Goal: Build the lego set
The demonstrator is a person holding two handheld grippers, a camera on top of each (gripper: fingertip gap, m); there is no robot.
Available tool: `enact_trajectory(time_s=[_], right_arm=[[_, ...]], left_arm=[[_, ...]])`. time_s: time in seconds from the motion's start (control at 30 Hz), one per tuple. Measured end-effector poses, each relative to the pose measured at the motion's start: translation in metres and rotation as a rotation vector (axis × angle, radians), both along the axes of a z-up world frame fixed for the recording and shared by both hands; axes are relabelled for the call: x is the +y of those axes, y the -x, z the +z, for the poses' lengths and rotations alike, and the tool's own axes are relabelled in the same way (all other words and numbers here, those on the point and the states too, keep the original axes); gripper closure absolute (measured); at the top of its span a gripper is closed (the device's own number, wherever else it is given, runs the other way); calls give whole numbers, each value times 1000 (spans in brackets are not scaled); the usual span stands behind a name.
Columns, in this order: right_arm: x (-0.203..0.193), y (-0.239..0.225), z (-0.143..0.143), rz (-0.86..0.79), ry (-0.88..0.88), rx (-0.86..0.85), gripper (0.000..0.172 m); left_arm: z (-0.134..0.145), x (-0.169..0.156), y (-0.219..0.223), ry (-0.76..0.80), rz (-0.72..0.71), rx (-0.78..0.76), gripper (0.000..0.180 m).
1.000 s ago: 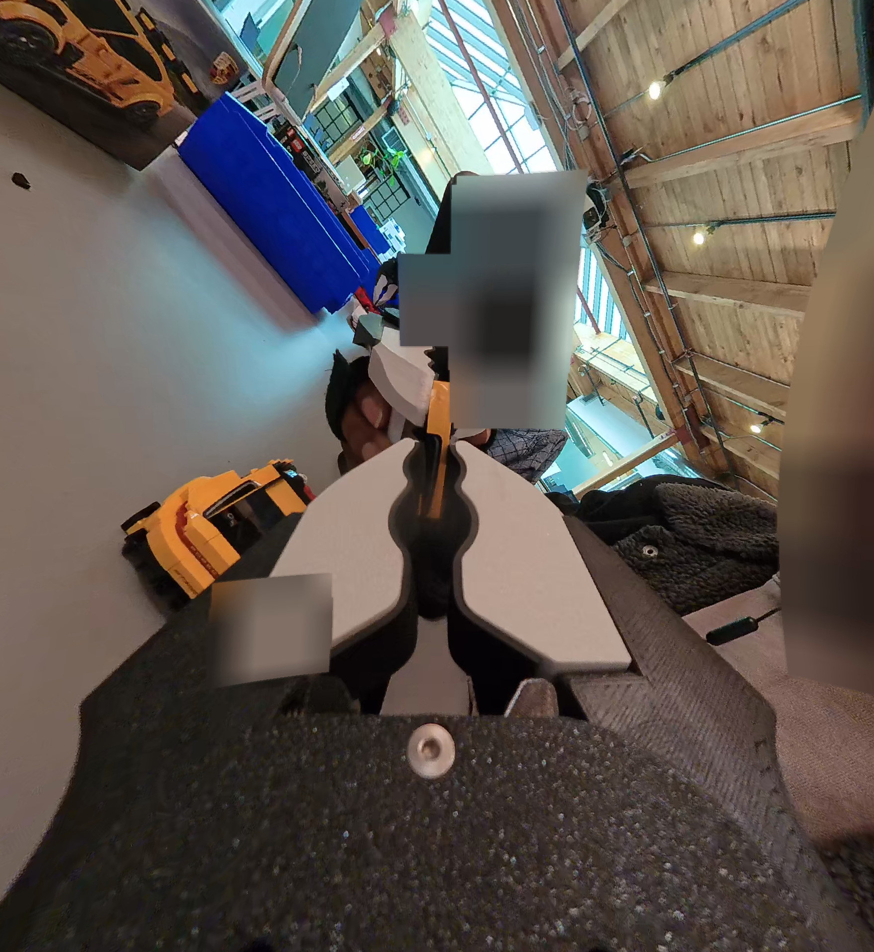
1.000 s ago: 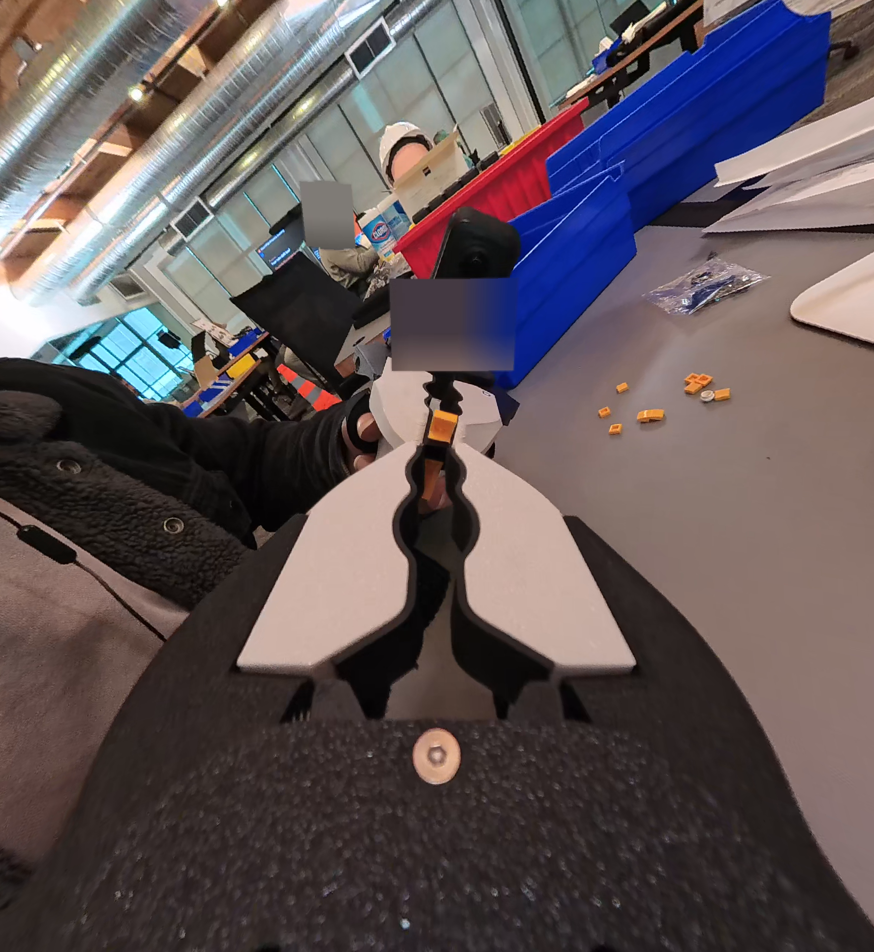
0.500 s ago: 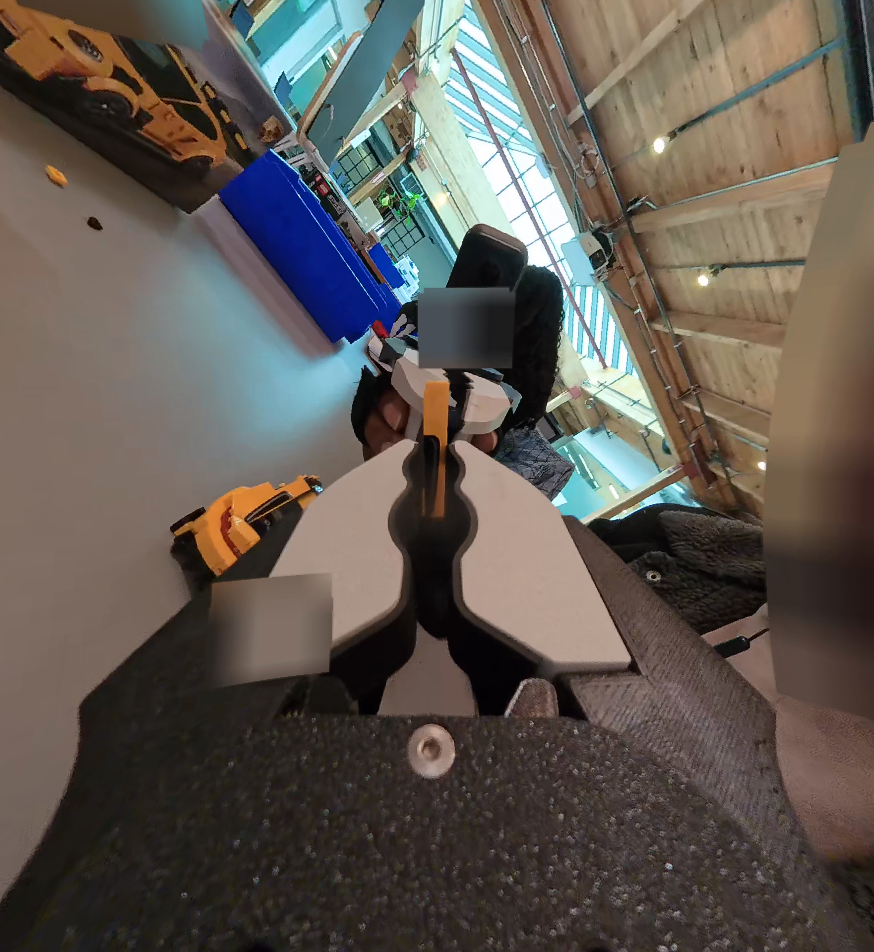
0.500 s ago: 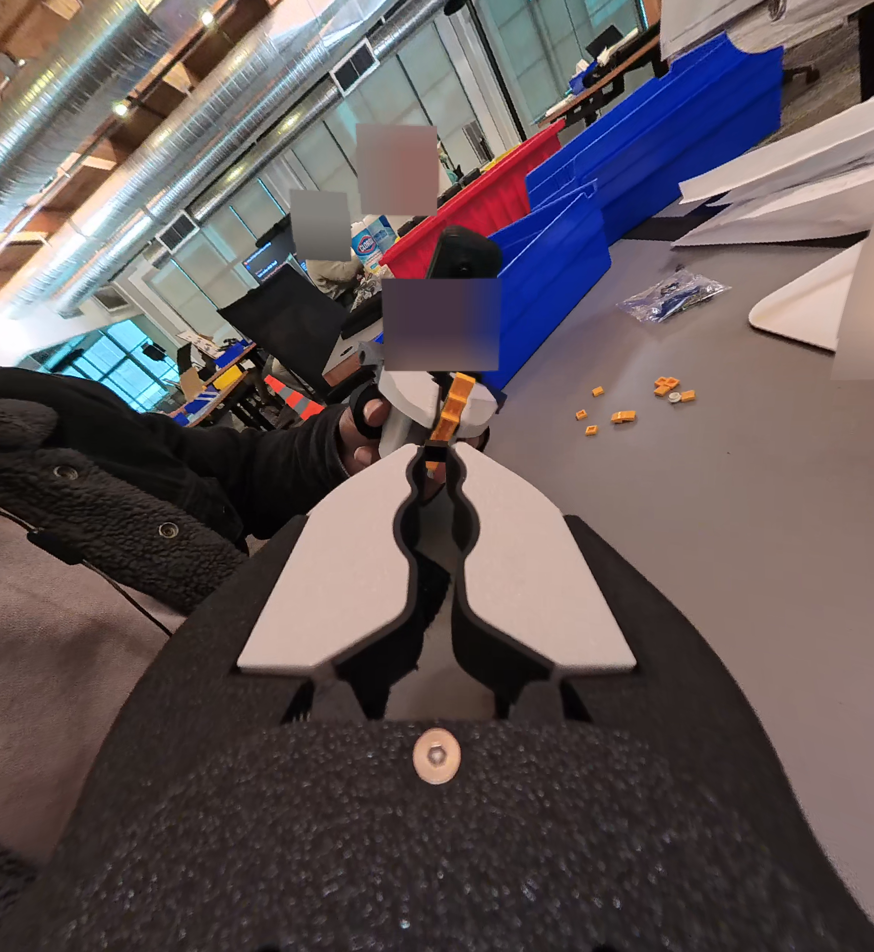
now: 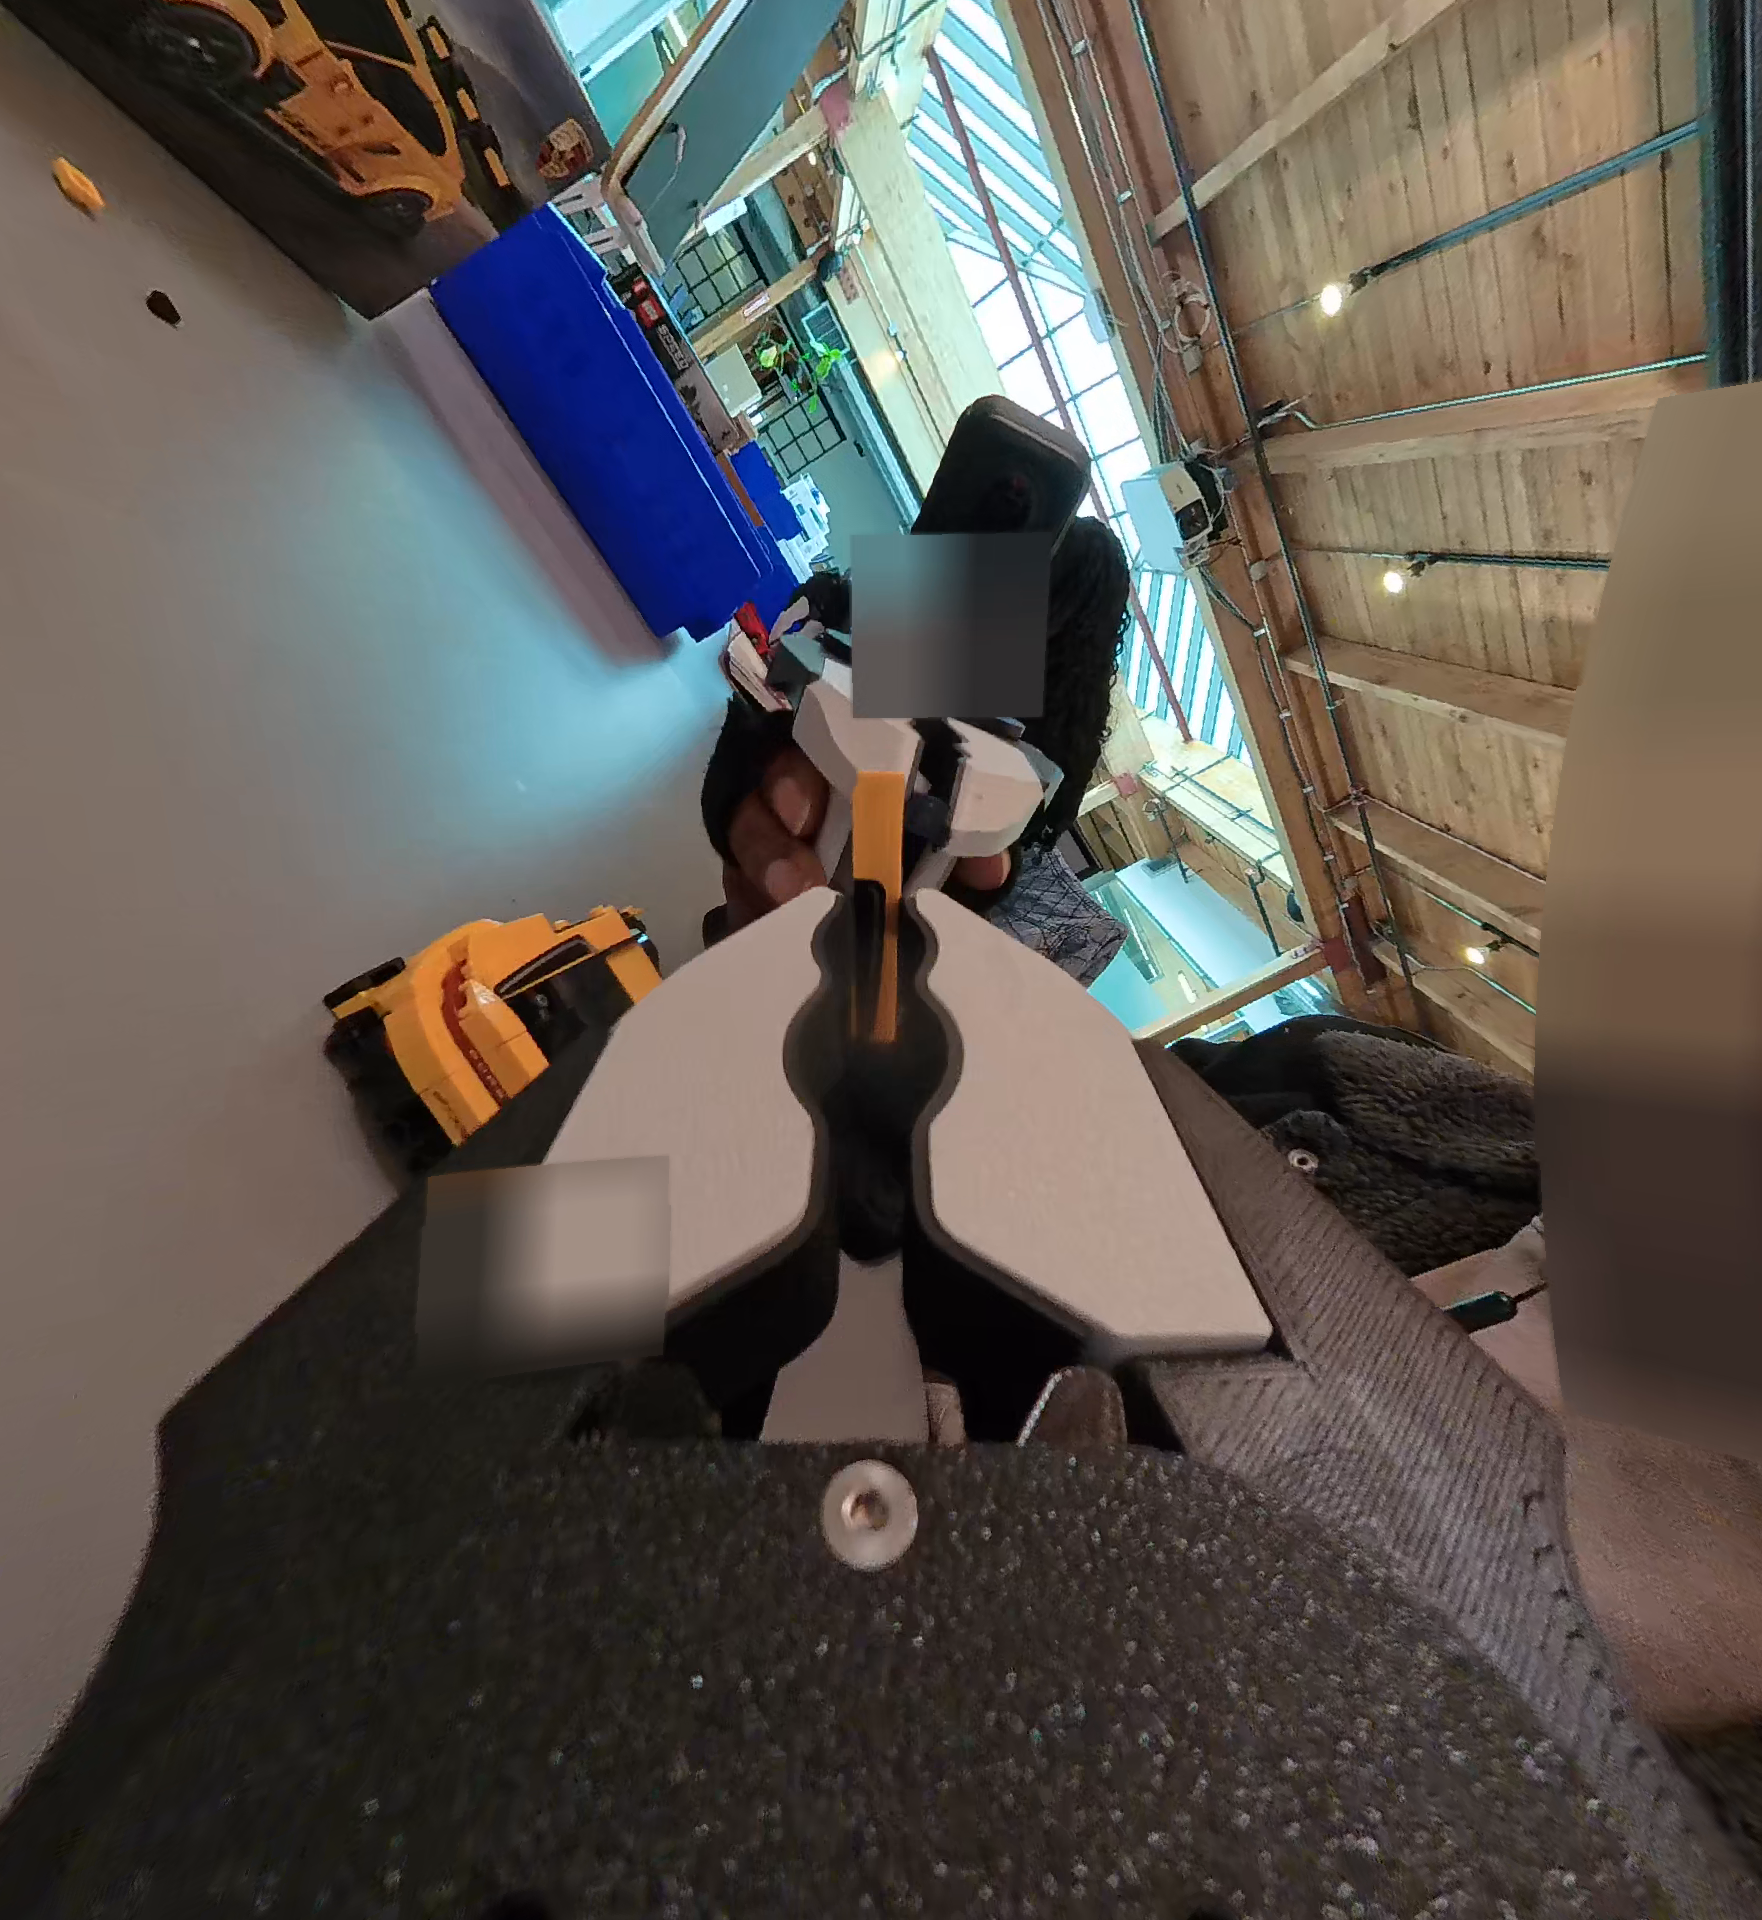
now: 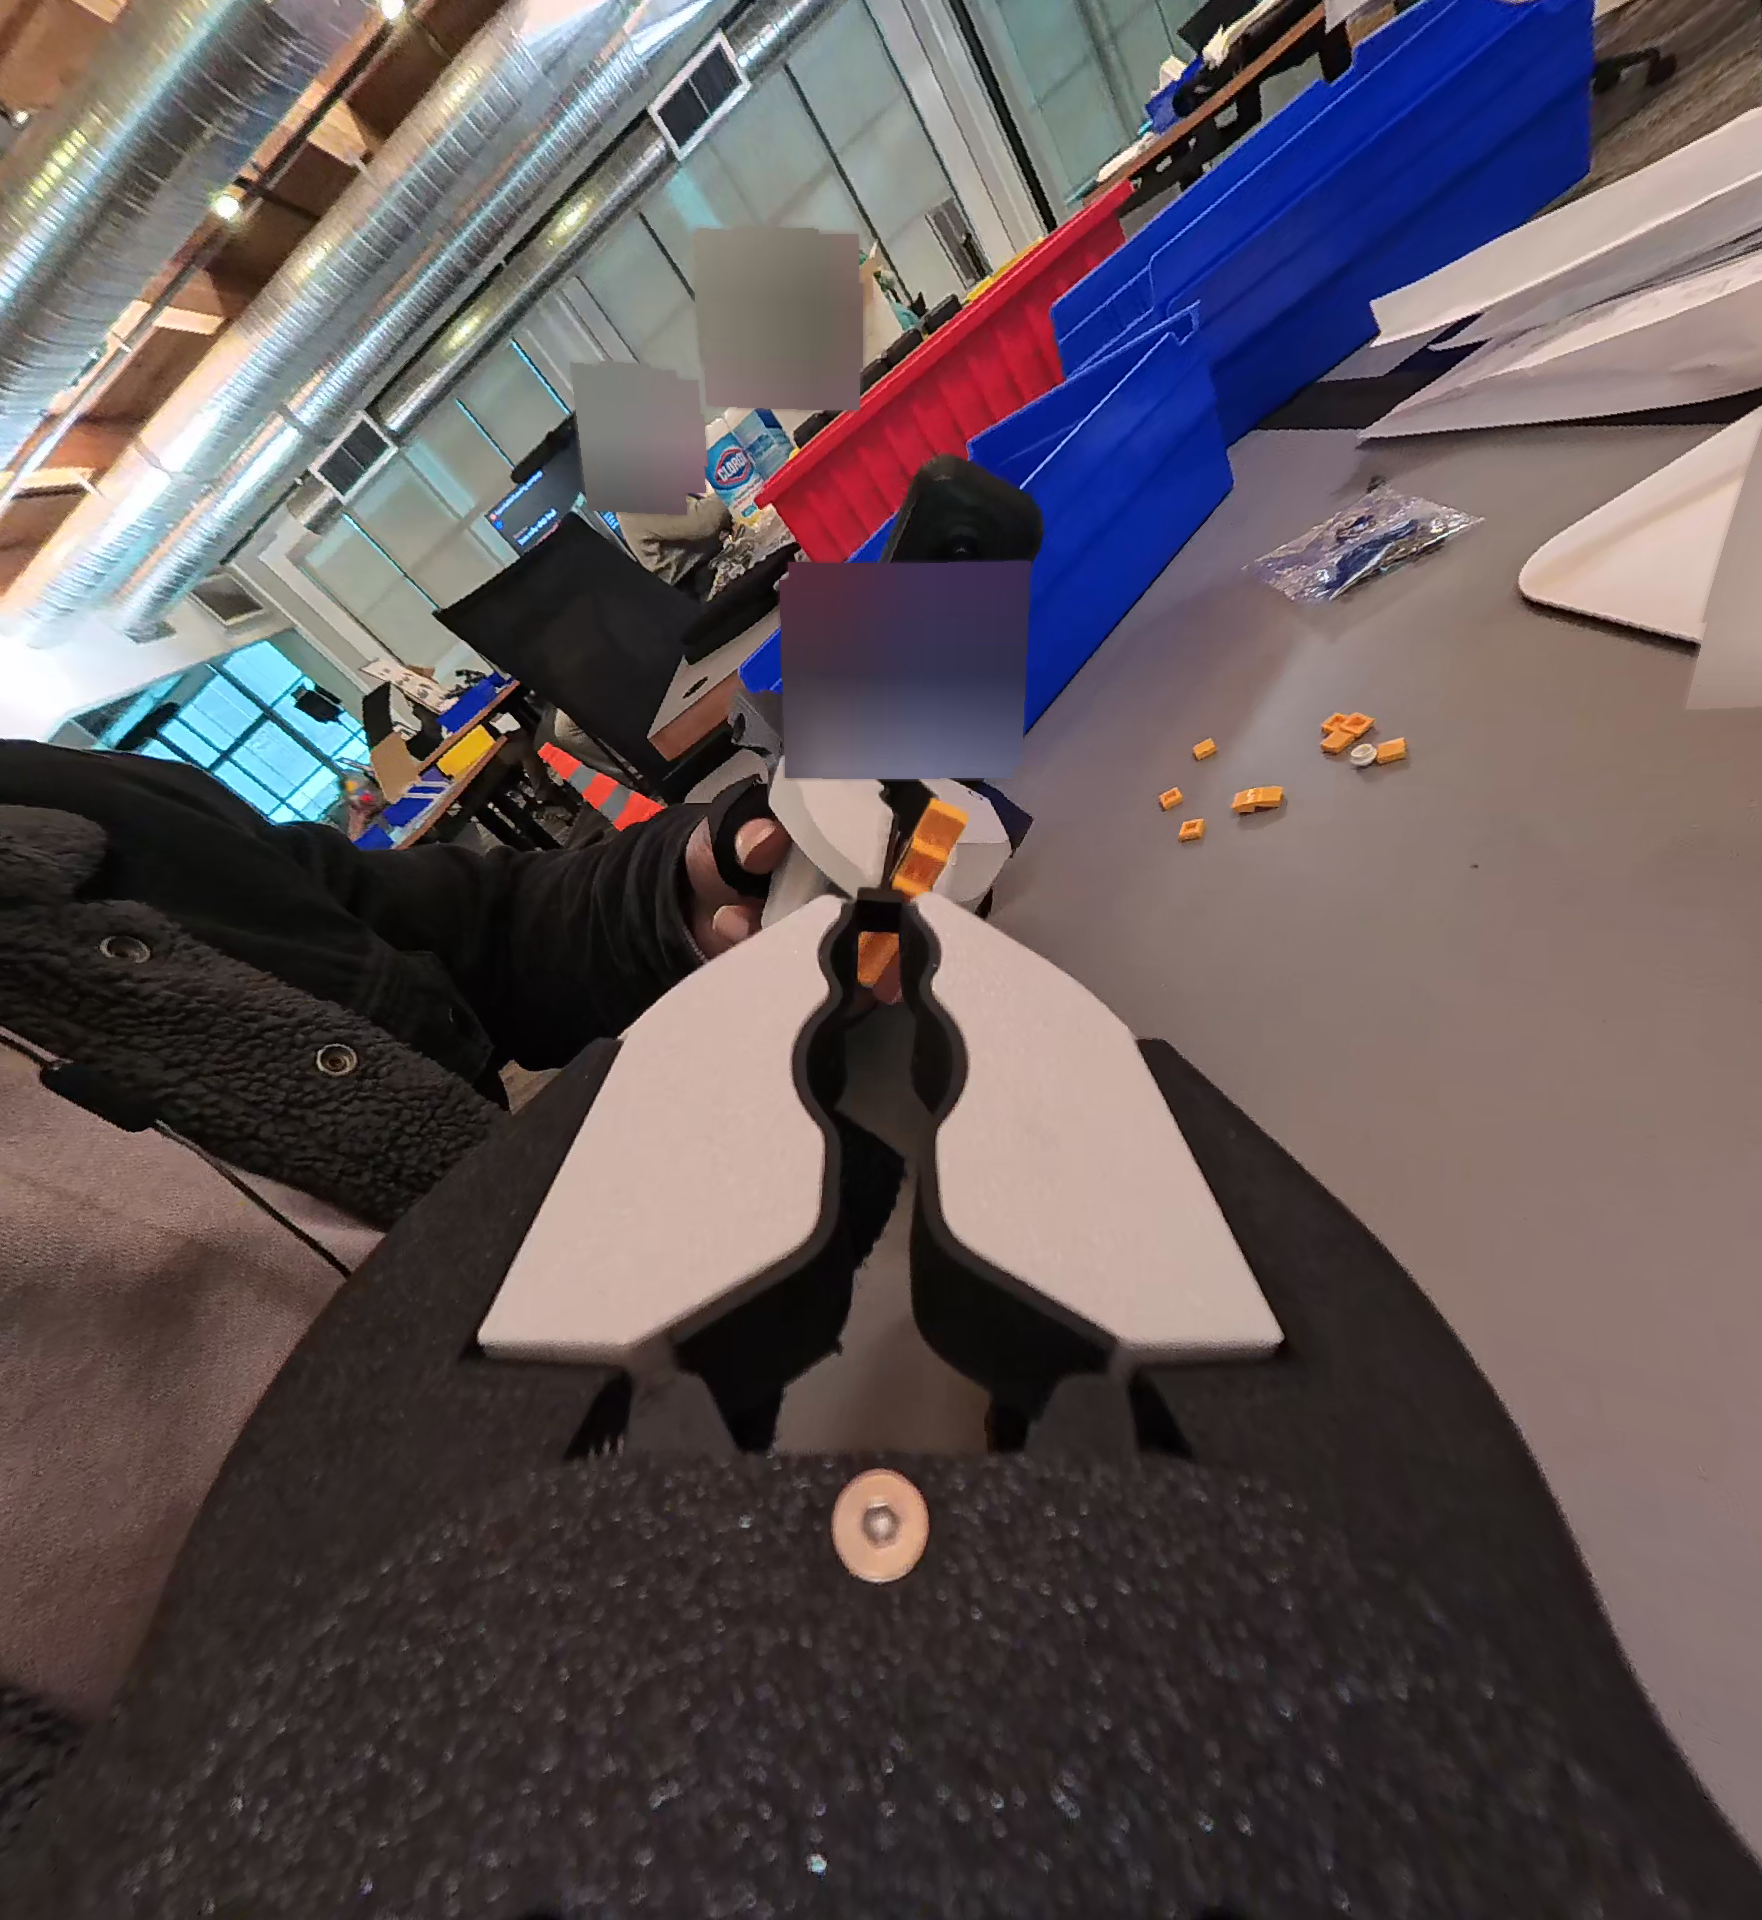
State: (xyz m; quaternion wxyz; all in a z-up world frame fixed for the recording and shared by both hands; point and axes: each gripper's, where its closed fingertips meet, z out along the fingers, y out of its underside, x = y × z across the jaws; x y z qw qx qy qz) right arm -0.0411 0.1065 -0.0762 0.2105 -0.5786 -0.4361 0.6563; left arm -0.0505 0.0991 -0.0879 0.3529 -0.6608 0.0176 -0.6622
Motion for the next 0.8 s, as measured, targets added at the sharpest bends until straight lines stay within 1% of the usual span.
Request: enact_trajectory(time_s=[0.07, 0.2, 0.27, 0.4, 0.63, 0.8], right_arm=[[6, -3, 4, -26, -8, 11, 164], [27, -18, 11, -104, -61, 16, 164], [36, -25, 12, -128, -54, 22, 164], [40, -31, 7, -131, -42, 16, 164], [40, -35, -12, -93, -78, -46, 164], [45, -51, -21, -96, -112, -76, 164]], left_arm=[[-2, 0, 0, -7, 0, 24, 172], [-7, -2, -3, -53, -1, 122, 173], [-9, -2, -5, -59, -6, 139, 172], [-14, -2, -7, -29, -21, 113, 173], [-7, -1, -2, -3, -55, -53, 172], [-15, 1, -9, -13, -71, -32, 172]])
